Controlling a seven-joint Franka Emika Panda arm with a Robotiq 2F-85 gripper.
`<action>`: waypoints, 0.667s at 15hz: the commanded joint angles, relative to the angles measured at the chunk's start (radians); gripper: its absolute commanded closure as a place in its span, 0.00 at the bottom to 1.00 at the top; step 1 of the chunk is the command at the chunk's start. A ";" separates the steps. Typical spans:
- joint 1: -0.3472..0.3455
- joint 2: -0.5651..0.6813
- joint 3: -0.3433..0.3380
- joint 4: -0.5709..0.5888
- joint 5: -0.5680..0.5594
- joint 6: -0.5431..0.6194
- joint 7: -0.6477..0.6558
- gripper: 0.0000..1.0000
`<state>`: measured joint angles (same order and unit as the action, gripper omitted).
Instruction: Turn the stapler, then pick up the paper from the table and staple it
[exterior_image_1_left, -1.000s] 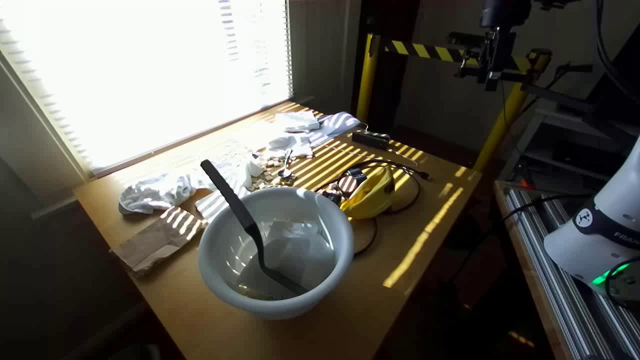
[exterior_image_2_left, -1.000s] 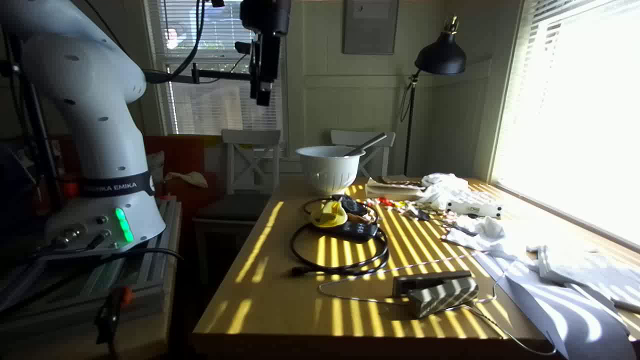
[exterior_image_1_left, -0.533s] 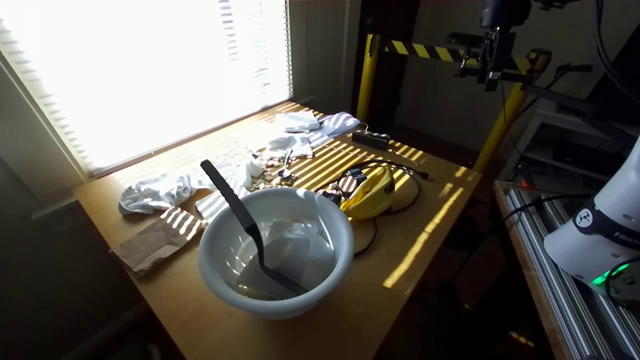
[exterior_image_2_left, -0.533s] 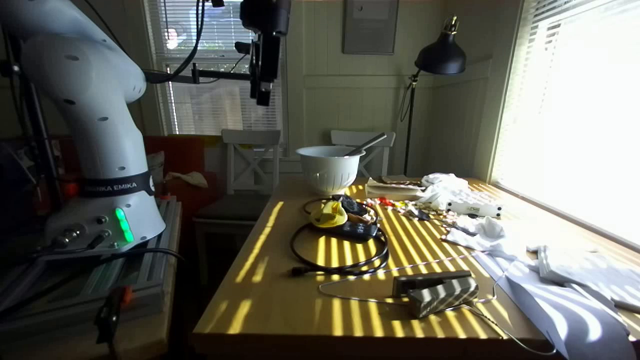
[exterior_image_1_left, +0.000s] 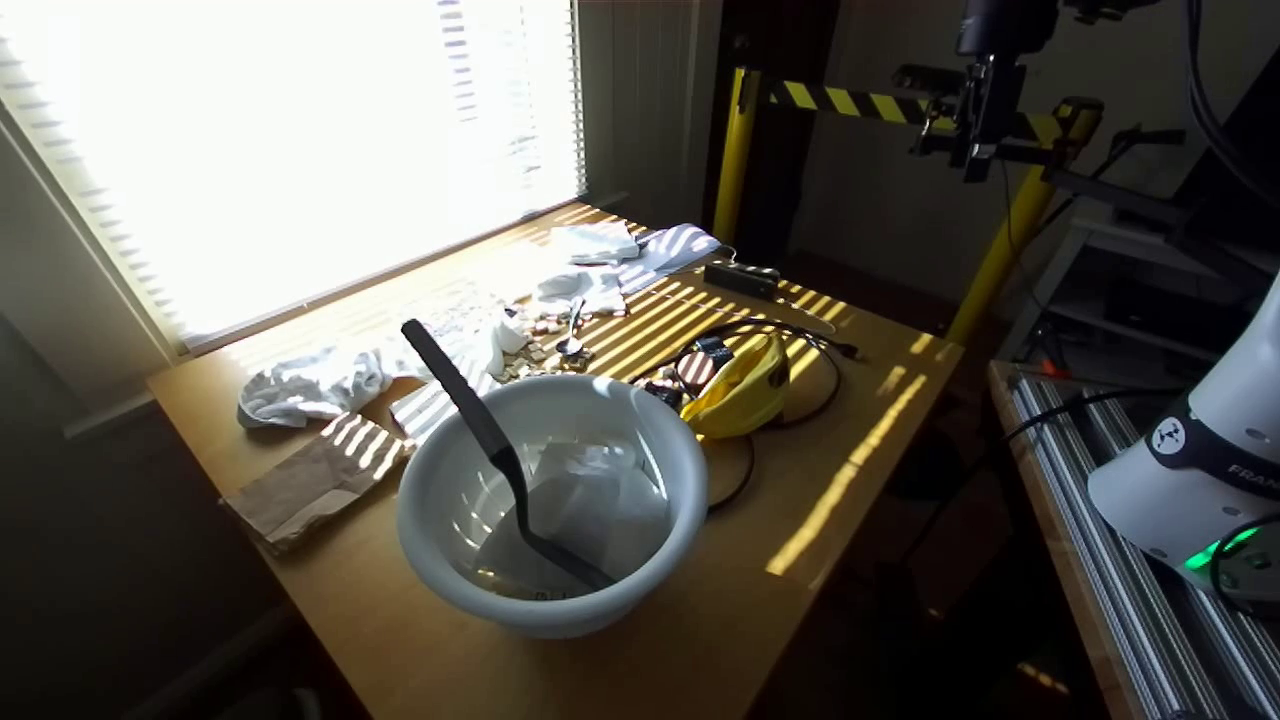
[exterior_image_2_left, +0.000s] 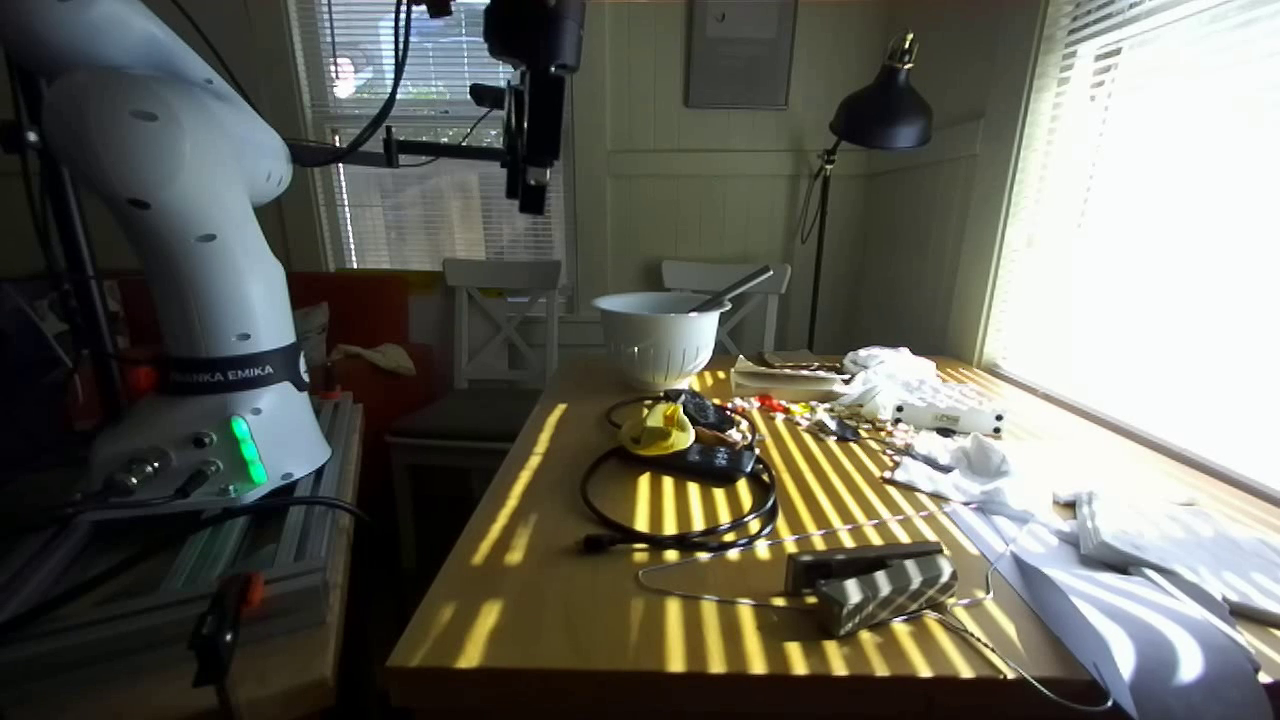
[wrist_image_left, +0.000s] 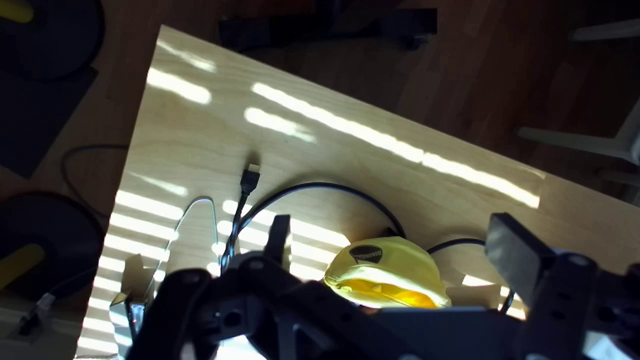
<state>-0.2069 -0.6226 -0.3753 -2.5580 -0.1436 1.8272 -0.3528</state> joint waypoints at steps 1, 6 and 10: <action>0.007 0.100 -0.068 0.023 0.018 0.144 -0.115 0.00; 0.033 0.306 -0.145 0.059 0.092 0.448 -0.242 0.00; 0.097 0.550 -0.206 0.130 0.237 0.564 -0.332 0.00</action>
<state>-0.1625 -0.2695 -0.5363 -2.5178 -0.0084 2.3380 -0.6155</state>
